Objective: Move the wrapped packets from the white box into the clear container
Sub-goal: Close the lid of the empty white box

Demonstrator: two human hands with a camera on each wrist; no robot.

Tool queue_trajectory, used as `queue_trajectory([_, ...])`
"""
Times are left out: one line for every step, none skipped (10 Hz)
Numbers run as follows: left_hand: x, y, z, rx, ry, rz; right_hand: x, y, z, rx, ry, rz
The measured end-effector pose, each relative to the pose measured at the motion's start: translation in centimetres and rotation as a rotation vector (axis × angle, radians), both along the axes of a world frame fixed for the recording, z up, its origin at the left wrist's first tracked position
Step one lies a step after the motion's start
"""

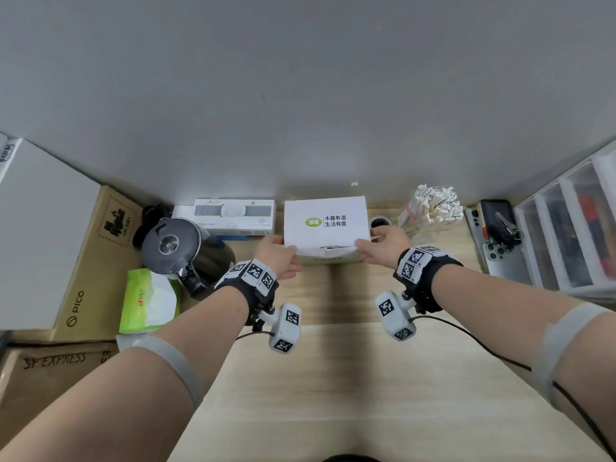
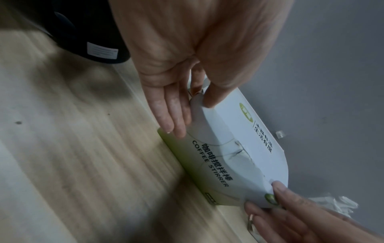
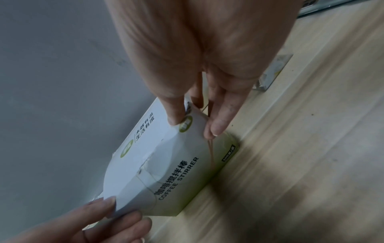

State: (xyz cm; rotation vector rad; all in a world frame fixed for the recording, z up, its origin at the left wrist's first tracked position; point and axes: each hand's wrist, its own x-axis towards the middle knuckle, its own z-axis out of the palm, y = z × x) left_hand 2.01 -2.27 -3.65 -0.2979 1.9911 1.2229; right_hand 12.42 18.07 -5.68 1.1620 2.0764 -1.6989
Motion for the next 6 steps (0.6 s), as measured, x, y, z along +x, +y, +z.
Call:
queue_trajectory([-1.0, 0.6, -0.2, 0.012, -0.007, -0.003, -0.7, 0.3, -0.4, 0.019, 0.009, -0.017])
queue_trajectory([-1.4, 0.7, -0.1, 0.025, -0.011, -0.006, -0.8, 0.2, -0.1, 0.062, 0.009, -0.028])
queue_trajectory([-1.5, 0.6, 0.3, 0.042, -0.006, -0.018, -1.0, 0.3, 0.1, 0.154, 0.008, 0.012])
queue_trajectory([-1.0, 0.3, 1.2, 0.014, -0.010, -0.038, -0.9, 0.1, 1.0, 0.223, -0.051, 0.050])
queue_trajectory([-0.2, -0.6, 2.1, -0.034, -0.021, -0.080, -0.1, -0.1, 1.8, 0.270, -0.107, 0.077])
queue_trajectory([0.2, -1.3, 3.7, -0.045, -0.011, -0.127, 0.1, -0.3, 3.5, 0.298, -0.097, 0.131])
